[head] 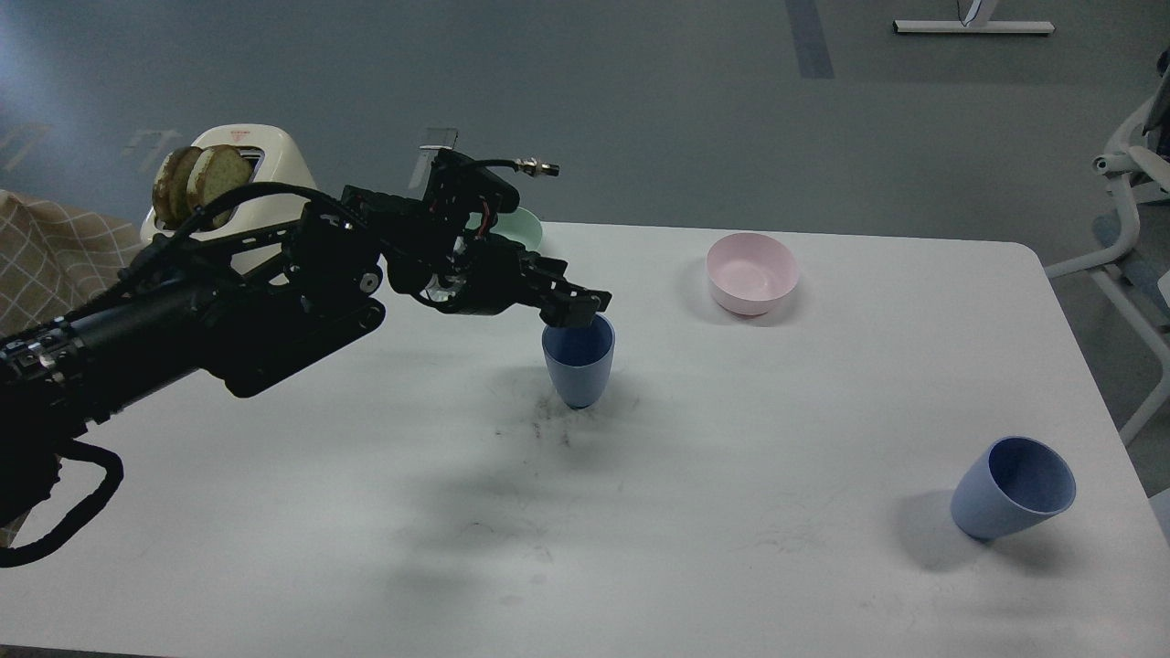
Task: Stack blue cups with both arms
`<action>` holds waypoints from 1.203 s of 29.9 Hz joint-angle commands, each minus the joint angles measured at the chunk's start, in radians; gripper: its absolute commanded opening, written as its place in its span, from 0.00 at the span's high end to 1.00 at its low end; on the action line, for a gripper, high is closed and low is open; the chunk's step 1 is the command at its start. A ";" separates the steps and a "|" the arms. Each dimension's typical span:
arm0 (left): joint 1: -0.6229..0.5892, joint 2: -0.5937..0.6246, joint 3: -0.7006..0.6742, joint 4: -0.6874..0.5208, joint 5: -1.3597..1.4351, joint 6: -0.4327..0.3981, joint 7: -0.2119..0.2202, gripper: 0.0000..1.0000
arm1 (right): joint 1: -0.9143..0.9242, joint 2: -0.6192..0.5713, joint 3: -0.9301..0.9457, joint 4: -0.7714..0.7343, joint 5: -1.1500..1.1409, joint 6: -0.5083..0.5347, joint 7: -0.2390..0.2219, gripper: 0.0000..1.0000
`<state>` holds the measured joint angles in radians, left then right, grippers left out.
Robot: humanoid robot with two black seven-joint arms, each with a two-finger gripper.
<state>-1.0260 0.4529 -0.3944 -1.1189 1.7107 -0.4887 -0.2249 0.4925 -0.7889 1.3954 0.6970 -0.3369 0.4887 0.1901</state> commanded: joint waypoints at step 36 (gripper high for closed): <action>0.365 0.127 -0.860 0.306 -1.203 0.000 0.004 0.02 | -0.468 -0.273 -0.016 0.909 -1.475 0.000 0.009 0.00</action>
<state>-0.6647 0.5795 -1.2537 -0.8121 0.5095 -0.4888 -0.2199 0.0483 -1.0612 1.3819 1.6032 -1.7662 0.4890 0.1991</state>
